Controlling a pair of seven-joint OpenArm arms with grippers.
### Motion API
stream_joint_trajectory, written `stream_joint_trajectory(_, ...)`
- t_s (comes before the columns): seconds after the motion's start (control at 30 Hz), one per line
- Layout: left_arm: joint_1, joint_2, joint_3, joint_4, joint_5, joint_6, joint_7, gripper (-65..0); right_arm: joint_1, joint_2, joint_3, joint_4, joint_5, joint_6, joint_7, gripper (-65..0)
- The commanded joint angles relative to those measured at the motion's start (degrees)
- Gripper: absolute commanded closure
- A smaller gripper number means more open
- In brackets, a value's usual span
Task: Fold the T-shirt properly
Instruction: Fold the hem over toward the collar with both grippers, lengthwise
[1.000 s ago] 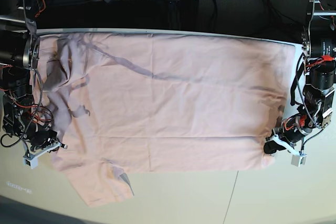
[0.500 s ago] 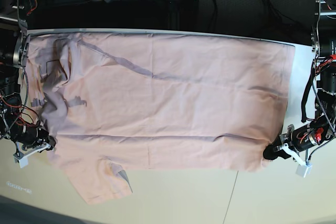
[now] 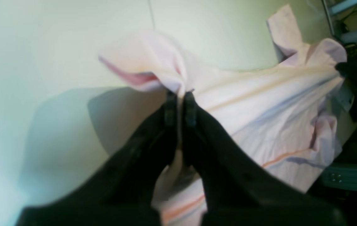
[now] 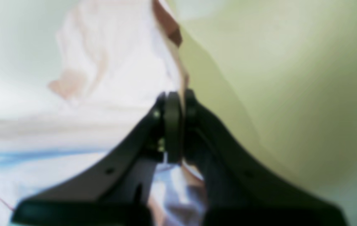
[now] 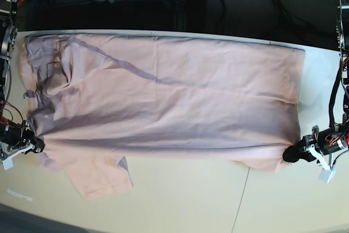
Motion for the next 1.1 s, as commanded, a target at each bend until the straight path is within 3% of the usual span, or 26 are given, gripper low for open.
stream_joint_trajectory(0.0, -1.6, -1.5, -0.3, 0.7, -0.9, -1.2, -0.9, 0.0, -0.1, 1.7, 0.3, 2.5, 0.6, 4.9, 0.9, 0.0)
stream_joint_trajectory(0.3, 0.0, -1.9, -0.3, 0.7, -4.2, -1.2, 2.2, 0.0, -12.2, 2.0, 6.6, 15.5, 0.4, 4.9, 1.0, 0.0)
stream_joint_trajectory(0.43, 1.9, -1.9, -0.3, 0.7, -5.0, -1.2, 3.0, 0.0, -15.2, 2.1, 9.8, 16.7, 0.4, 4.9, 1.0, 0.0)
stream_joint_trajectory(0.73, 4.6, -2.1, -0.3, 0.8, -6.8, -1.2, 3.7, 0.0, -19.2, 1.8, 10.0, 16.7, -0.1, 4.9, 2.7, 0.0)
stream_joint_trajectory(0.87, 4.7, -2.1, -0.3, 0.8, -6.8, -1.2, 3.9, 0.0, -19.1, 1.7, 10.0, 16.7, -1.7, 4.9, 4.6, 0.0)
stream_joint_trajectory(1.0, 4.7, -2.0, -0.3, 0.8, -6.8, -1.2, 3.8, 0.0, -19.1, 1.6, 10.0, 16.7, -7.6, 4.6, 6.4, 0.0)
stream_joint_trajectory(1.03, 4.7, -2.0, -0.3, 0.8, -6.9, -1.2, 3.8, 0.0, -19.1, 1.5, 10.0, 16.7, -8.7, 4.6, 6.4, -0.6)
stream_joint_trajectory(1.07, 4.7, -2.0, -0.3, 0.8, -7.0, -1.2, 3.8, 0.0, -19.1, 1.4, 10.0, 16.7, -9.3, 4.6, 6.4, -9.6)
